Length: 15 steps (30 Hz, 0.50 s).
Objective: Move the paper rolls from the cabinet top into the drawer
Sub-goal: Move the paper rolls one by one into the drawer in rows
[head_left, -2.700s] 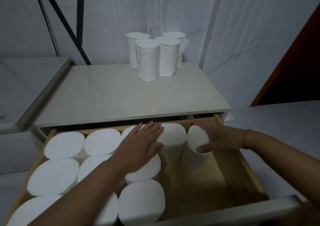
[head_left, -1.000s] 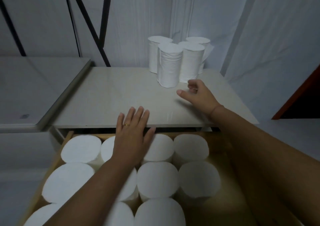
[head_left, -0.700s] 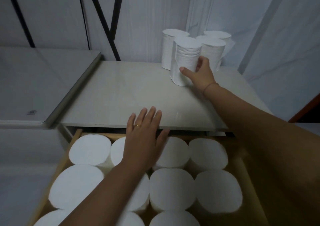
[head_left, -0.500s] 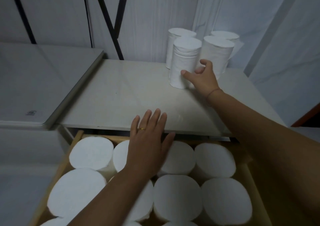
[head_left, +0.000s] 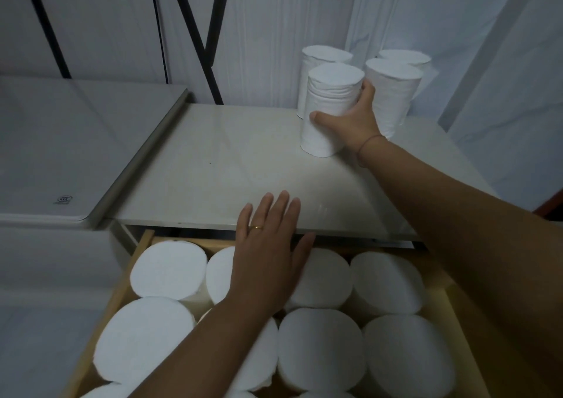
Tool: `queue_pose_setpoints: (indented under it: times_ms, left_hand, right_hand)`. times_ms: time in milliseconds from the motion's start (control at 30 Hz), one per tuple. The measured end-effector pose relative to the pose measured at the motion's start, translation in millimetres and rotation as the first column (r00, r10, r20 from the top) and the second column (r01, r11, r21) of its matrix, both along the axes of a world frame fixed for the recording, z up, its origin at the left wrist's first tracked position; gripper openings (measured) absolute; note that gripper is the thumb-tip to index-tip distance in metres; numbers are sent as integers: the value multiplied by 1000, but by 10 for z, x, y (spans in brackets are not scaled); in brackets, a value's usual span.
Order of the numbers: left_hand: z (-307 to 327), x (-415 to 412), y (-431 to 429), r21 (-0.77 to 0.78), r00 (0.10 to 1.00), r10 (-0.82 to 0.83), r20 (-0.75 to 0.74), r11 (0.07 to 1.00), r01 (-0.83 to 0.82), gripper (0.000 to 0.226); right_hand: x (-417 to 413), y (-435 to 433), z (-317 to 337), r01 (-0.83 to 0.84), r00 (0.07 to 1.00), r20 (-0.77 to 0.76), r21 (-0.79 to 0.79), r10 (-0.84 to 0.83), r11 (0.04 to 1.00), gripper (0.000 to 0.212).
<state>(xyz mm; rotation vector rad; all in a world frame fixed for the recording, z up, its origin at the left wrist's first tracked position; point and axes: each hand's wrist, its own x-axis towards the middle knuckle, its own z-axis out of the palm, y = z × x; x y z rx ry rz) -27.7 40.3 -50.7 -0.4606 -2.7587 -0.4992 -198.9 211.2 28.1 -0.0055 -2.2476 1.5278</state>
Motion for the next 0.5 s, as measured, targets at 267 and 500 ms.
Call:
queue_pose_setpoints:
  times_ms: [267, 500]
  left_hand:
    - [-23, 4, 2, -10, 1000, 7, -17, 1000, -7, 66]
    - [-37, 88, 66, -37, 999, -34, -16, 999, 33, 68]
  right_hand:
    - [580, 351, -22, -150, 986, 84, 29, 147, 988, 104]
    - [1310, 718, -11, -217, 969, 139, 82, 205, 973, 98]
